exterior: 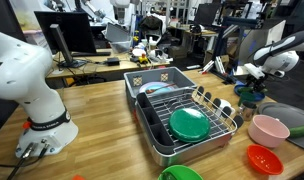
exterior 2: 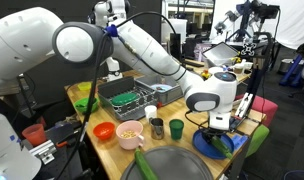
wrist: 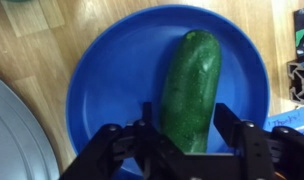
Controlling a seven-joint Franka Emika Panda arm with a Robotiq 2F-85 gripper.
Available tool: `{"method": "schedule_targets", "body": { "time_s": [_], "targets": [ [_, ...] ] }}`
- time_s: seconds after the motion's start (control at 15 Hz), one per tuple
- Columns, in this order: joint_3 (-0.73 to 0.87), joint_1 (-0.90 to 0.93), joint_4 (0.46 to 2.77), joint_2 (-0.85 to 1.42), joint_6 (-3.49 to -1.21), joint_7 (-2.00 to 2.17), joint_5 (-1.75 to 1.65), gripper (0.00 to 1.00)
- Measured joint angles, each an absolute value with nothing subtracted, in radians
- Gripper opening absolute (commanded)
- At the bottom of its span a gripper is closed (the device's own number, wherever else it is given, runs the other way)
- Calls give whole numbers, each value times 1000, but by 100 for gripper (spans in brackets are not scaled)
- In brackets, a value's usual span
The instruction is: Remove one zucchini from the grey tray and put it on the dark blue plate
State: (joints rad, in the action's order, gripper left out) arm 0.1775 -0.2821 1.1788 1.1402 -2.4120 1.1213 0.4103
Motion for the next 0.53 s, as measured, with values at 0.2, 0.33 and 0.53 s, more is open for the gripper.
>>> {"method": "schedule_targets", "body": {
  "time_s": [0.2, 0.33, 0.53],
  "targets": [
    [178, -287, 1170, 1140, -2403, 1123, 408, 100],
    [178, -290, 1165, 1140, -2398, 1123, 408, 100],
    [177, -291, 1164, 1133, -2398, 1123, 409, 100]
  ]
}}
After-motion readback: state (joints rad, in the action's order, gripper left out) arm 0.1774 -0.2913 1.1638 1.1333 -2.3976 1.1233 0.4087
